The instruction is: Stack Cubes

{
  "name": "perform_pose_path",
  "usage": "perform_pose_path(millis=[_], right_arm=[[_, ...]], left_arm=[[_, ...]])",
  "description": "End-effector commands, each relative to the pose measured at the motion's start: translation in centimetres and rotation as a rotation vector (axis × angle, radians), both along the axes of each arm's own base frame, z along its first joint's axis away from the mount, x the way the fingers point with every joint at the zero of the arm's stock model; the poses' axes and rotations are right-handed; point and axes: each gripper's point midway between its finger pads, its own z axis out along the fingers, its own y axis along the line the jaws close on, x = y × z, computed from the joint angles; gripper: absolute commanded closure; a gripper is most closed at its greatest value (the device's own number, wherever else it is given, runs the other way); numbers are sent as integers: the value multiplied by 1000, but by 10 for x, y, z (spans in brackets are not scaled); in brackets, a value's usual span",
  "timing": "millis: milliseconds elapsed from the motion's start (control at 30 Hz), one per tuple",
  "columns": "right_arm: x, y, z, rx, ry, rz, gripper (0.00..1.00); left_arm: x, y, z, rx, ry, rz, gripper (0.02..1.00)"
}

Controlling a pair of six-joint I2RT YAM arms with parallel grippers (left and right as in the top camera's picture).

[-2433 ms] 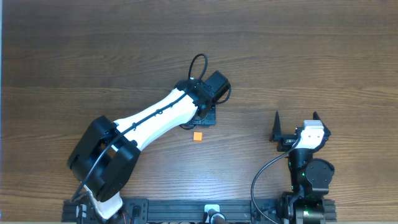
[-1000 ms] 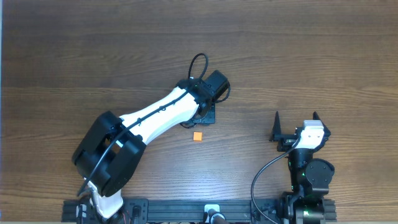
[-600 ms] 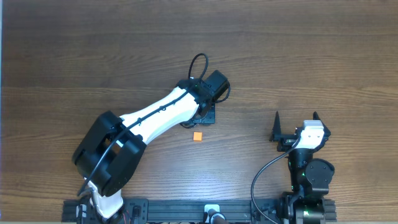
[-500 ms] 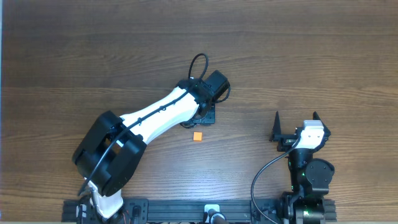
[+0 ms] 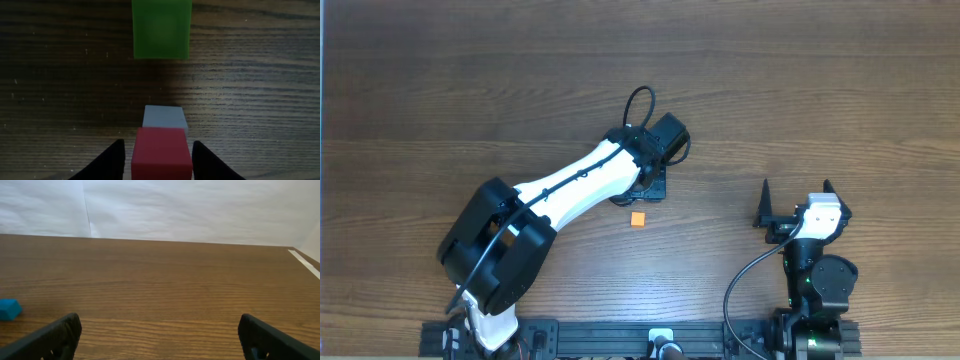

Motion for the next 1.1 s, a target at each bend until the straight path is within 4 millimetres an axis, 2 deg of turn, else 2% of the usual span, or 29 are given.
perform_pose_path(millis=[33, 233, 500, 633, 800, 1100], right_arm=[[0, 2, -1, 0, 0, 9, 9], [0, 2, -1, 0, 0, 9, 7], [0, 2, -1, 0, -1, 9, 7], [0, 2, -1, 0, 0, 9, 7], [0, 2, -1, 0, -1, 9, 7], [0, 2, -1, 0, 0, 9, 9]], left_arm=[[7, 1, 0, 10, -13, -1, 542], [3, -1, 2, -11, 4, -5, 329], [-24, -10, 21, -23, 36, -50, 316], [-43, -19, 18, -18, 57, -43, 316], [-64, -18, 6, -8, 98, -7, 323], [-70, -8, 3, -10, 105, 8, 316]])
